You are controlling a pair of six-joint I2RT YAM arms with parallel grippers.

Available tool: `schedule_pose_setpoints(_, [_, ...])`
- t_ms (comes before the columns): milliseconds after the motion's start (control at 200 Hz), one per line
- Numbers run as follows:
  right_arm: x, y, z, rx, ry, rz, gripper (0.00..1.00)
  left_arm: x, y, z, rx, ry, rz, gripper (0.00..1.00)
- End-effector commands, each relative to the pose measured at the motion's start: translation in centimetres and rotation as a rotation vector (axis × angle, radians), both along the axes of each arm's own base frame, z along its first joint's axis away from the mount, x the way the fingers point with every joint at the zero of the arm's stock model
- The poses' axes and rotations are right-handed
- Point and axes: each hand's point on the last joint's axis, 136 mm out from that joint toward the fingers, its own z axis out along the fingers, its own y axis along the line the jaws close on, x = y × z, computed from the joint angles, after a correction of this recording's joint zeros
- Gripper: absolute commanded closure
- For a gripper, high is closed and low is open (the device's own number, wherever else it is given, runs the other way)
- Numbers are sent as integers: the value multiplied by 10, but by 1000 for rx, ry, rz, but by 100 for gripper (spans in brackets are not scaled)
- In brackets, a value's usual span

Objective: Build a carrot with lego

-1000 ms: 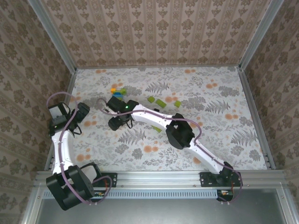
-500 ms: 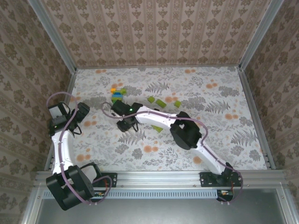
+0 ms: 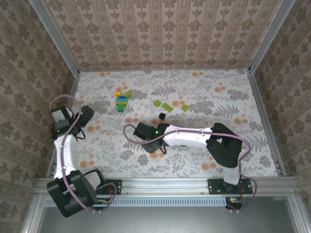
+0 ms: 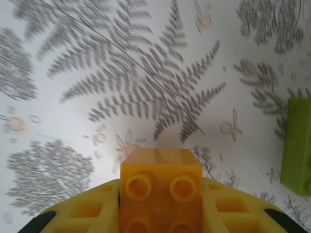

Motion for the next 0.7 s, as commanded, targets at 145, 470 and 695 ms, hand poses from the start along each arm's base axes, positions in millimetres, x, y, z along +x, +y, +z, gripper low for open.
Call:
schedule_pose_setpoints(145, [0, -4, -5, 51, -53, -84, 68, 1, -6, -4, -8, 7, -16, 0])
schedule_pose_setpoints(470, [-2, -10, 10, 47, -80, -80, 39, 2, -5, -5, 2, 14, -17, 0])
schedule_pose_setpoints(695, [0, -16, 66, 100, -141, -59, 31, 3, -6, -6, 2, 15, -20, 0])
